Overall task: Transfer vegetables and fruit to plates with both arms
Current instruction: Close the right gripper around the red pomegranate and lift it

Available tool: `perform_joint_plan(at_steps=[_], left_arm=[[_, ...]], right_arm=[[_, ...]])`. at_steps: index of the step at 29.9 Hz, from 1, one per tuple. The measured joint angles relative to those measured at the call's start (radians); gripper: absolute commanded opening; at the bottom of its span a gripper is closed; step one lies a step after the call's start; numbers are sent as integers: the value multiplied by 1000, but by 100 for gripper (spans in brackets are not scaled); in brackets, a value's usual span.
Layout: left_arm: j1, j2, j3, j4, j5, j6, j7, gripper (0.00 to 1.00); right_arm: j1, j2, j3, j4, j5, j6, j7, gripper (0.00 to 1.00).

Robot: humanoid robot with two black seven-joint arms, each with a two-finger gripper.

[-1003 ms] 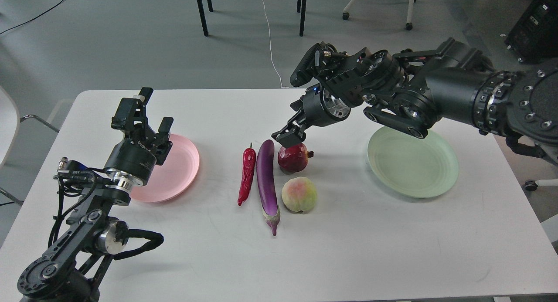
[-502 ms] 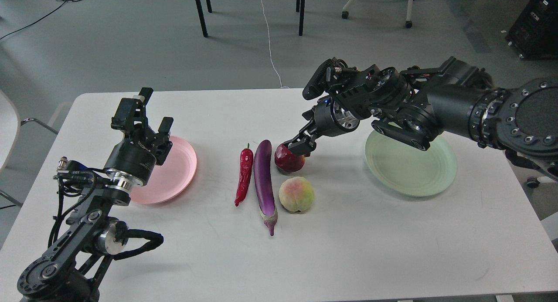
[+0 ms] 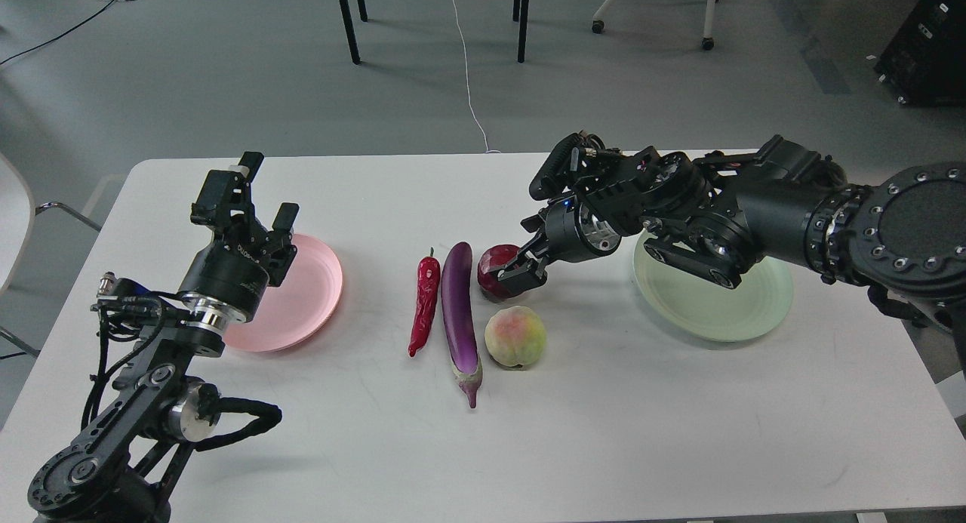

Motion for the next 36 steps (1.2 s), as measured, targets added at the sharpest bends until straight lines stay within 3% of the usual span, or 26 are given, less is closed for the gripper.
perform_joint_plan(at_steps=[24,26,31,36], left_arm=[[15,6,-1,-27,-1,0,0,100],[15,6,-1,-27,-1,0,0,100],[16,6,-1,-28,-1,0,0,100],[18,7,-1,-29,0,0,0,100]], right_arm=[[-116,0,29,-51,1,-144,0,93],[-123,0,30,-52,1,-154,0,87],[-132,0,31,-66,2,-163,0,58],[-130,0,31,-75,2,-165,0,41]])
